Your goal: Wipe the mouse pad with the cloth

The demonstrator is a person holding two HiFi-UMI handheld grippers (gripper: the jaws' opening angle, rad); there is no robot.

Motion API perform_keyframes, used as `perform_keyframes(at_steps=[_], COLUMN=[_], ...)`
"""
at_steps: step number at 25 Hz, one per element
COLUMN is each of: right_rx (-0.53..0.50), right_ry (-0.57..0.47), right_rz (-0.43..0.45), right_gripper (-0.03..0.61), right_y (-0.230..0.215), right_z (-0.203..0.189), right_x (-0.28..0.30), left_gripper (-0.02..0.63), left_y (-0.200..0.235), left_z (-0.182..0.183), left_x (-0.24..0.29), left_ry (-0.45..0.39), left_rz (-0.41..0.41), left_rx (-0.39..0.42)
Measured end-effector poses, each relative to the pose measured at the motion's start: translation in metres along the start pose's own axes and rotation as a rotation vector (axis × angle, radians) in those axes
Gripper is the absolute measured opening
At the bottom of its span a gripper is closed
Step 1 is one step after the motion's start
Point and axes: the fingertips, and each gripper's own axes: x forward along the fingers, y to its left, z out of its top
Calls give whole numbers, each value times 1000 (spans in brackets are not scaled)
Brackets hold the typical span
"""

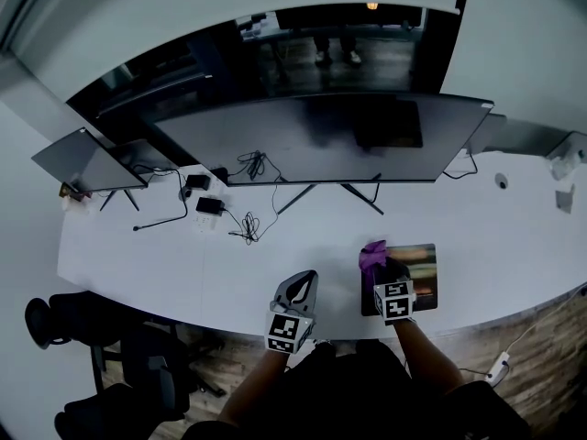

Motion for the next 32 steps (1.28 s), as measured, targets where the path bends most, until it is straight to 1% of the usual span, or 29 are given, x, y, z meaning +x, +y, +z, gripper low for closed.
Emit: perform_keyframes(at_steps=[6,15,18,22,28,32], right_rx=[-14,-53,-51,-57,-55,-50], right_ry=[11,13,11,12,3,-8], right_rz=[7,-2,-5,-17,-23,-35], right_gripper=[101,106,107,107,107,107], right_y=[-2,-1,-4,-9,-21,-35], right_z=[-4,-3,-3,-5,-4,-5], right_x=[6,6,5,3,-2,-7], left_gripper=[21,21,21,21,21,21], left_y=[1,-4,-7,-12,-19,-26], left_z=[6,-2,-5,3,4,4], left_x=[1,2,6,12,20,25], left_ry=[-14,8,28,-4,1,-7], left_rz=[18,26,11,-2,-20,-42], left_rx=[-3,-22,-27,-27,-20,-29])
